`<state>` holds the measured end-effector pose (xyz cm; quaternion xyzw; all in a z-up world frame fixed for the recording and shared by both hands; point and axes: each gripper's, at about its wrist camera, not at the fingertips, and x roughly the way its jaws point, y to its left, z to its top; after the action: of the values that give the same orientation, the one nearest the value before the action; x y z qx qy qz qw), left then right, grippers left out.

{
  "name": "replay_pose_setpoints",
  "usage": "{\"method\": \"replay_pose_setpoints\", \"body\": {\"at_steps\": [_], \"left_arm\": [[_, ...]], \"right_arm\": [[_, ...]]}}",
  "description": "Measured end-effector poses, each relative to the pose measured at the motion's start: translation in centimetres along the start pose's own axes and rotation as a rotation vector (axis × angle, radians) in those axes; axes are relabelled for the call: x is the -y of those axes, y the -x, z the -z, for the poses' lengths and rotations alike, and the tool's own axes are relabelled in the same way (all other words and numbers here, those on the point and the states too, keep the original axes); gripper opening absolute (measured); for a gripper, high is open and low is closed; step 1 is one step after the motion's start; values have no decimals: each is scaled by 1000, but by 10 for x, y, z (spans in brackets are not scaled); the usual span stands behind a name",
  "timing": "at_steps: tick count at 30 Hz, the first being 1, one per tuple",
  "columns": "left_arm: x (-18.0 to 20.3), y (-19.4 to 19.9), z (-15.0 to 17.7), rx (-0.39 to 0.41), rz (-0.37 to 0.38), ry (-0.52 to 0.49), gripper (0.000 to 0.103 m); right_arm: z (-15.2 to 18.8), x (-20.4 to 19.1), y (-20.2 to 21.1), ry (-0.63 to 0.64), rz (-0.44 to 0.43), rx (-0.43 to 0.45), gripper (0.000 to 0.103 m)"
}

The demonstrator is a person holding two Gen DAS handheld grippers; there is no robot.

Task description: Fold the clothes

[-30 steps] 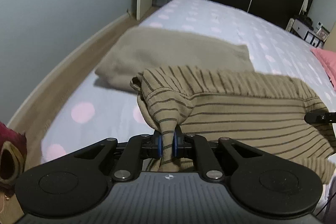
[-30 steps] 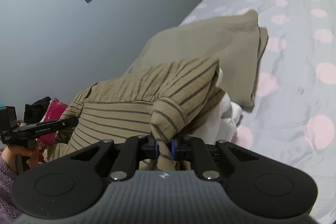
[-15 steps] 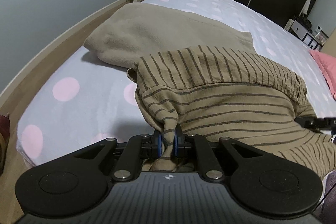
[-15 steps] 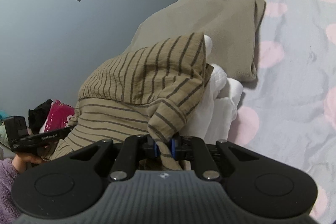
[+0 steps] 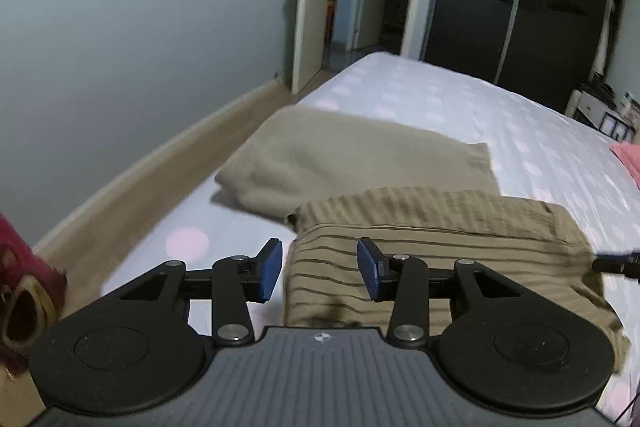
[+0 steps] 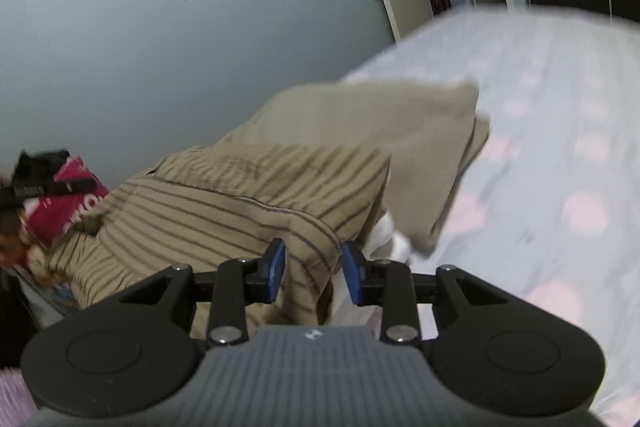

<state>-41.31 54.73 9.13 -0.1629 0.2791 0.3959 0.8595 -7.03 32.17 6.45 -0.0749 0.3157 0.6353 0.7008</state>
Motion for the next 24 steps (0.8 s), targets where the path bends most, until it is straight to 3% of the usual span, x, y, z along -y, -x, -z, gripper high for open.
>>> {"method": "replay_pose_setpoints", "body": {"at_steps": [5,10,13,17,20,24], "left_arm": [[38,31,15,4,-46,-131,30],[58,35,40,-2,-62,-198,23],[55,18,53,-42,-98,-209,20],[41,-6,71,-137,-89,-130,19],[36,-14,78,-165,-80,-103,19],[36,-16,77,-174,-86,-72,19]], "right_arm": [[12,-42,44,155,19,120,35],[37,-86,53,297,1,154,33],[51,-101,39,339,12,140,32],[64,-95,6,292,31,49,28],[72,-88,-8,256,19,-6,28],[69,-83,-15,227,15,-14,27]]}}
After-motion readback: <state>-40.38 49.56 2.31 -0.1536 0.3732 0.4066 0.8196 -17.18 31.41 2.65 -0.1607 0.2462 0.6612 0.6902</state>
